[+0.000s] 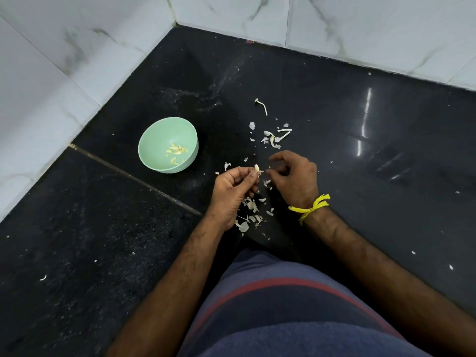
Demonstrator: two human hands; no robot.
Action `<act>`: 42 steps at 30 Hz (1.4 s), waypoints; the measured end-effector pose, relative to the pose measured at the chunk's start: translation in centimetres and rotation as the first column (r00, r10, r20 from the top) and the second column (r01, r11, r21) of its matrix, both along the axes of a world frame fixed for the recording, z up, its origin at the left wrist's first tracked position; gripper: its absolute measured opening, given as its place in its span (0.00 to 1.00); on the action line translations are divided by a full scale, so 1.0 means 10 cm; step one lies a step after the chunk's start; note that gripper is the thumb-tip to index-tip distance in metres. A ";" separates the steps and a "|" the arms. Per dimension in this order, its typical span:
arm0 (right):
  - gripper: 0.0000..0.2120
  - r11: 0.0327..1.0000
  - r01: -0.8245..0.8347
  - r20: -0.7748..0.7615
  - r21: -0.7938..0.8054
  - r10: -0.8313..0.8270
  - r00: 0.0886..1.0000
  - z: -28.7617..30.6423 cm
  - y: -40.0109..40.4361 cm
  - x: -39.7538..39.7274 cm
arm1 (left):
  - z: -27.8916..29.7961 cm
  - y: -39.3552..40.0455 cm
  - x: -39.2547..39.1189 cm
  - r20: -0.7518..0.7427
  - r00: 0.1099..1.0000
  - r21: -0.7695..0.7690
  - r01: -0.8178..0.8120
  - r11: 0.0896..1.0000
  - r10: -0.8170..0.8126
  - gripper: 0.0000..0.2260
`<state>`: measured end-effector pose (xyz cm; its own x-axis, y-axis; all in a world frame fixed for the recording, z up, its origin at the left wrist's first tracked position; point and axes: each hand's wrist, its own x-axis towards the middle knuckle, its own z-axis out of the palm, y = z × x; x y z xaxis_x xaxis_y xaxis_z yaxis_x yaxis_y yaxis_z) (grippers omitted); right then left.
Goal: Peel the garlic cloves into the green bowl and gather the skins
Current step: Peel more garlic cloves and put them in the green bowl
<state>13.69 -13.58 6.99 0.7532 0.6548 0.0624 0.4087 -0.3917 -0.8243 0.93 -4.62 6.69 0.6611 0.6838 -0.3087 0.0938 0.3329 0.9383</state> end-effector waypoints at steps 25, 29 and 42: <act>0.04 0.982 0.086 -0.592 0.170 0.032 0.805 0.13 0.27 0.07 | -0.42 0.36 -0.09 -0.144 0.935 0.700 -0.136 0.701 0.325 0.07; 0.03 0.981 -0.065 -0.442 0.181 0.141 0.886 0.21 0.49 0.02 | -0.61 0.39 -0.12 -0.131 0.941 0.724 -0.125 0.678 0.313 0.05; 0.06 0.889 -0.459 0.097 -0.004 0.457 0.884 0.37 1.89 -0.45 | -0.68 0.45 -0.12 -0.062 0.929 0.725 -0.208 0.656 0.364 0.05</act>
